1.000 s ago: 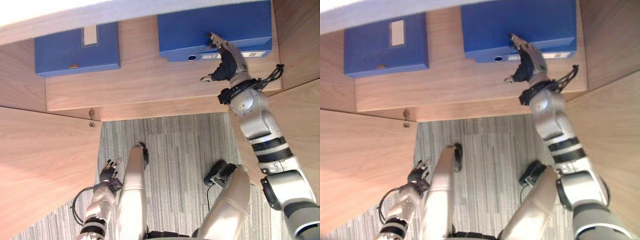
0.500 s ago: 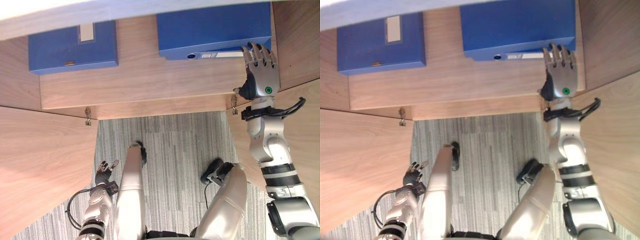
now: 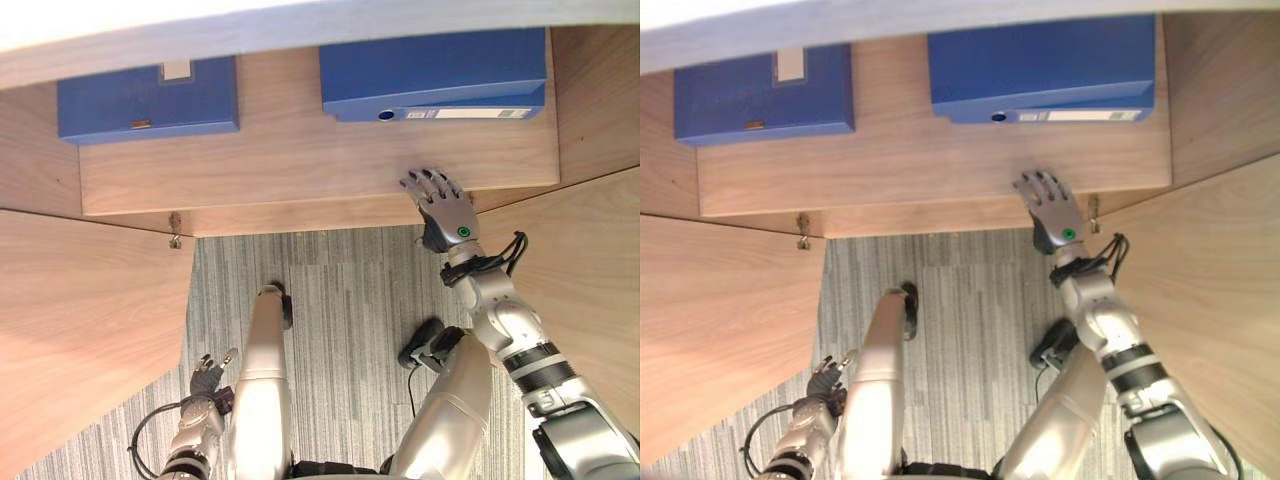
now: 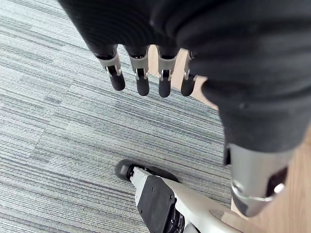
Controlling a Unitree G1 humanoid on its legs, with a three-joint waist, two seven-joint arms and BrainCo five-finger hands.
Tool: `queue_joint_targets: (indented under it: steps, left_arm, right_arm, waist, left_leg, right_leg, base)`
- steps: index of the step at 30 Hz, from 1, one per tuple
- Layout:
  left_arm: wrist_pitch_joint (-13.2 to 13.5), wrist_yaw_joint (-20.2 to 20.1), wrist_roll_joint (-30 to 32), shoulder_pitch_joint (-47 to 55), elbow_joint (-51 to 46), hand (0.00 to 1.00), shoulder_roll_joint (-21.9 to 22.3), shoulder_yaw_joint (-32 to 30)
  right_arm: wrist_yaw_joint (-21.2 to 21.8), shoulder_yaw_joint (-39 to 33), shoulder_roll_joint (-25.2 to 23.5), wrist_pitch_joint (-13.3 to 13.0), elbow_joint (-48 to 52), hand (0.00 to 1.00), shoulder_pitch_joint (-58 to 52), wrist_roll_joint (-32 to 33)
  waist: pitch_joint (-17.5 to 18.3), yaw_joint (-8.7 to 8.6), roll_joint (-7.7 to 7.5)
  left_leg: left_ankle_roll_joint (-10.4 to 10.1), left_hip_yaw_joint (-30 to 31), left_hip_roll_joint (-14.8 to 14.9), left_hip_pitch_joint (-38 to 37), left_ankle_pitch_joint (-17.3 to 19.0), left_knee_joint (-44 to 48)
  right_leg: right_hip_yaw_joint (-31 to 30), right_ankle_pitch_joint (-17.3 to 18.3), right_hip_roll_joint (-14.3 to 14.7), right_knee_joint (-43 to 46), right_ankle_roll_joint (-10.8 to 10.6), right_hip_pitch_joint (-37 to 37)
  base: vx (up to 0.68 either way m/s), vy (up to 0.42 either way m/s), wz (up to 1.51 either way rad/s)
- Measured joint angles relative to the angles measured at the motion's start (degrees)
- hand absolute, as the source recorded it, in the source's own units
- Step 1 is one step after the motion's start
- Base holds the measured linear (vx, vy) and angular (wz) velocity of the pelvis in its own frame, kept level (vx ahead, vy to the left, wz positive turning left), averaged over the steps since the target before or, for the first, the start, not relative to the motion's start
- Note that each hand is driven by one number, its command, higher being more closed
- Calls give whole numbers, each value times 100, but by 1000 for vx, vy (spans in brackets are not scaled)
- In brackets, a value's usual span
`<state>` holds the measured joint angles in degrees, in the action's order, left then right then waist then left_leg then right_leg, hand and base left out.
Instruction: Walk over to the cabinet, pick up the folder, carry it to the office cabinet, place the folder inside the office cabinet, then close the office cabinet door
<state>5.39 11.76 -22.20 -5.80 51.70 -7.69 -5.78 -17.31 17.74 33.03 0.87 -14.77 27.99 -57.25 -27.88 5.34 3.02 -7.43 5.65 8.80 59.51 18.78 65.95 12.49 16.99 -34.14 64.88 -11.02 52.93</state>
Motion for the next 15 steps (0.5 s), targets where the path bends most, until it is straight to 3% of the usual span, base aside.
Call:
queue_joint_targets:
  steps: [7, 15]
  left_arm:
    - [110, 165, -244, -12, 138, 0, 17, 58]
    - [122, 170, -438, -14, 138, 0, 62, 49]
  right_arm:
    - [-348, -124, -452, 62, -607, 0, 435, 1072]
    - [-363, -548, -740, 327, -1113, 0, 1060, 1587]
  waist:
    - [2, 35, -15]
    - [2, 102, -13]
  left_leg:
    - [-2, -11, -41, -26, -79, -81]
    - [30, -11, -58, 107, -141, -64]
  right_leg:
    - [9, -47, -3, -48, 8, 0]
    - [4, -98, -20, -68, -40, 102]
  base:
    - [0, 0, 0]
    - [-4, 4, 1]
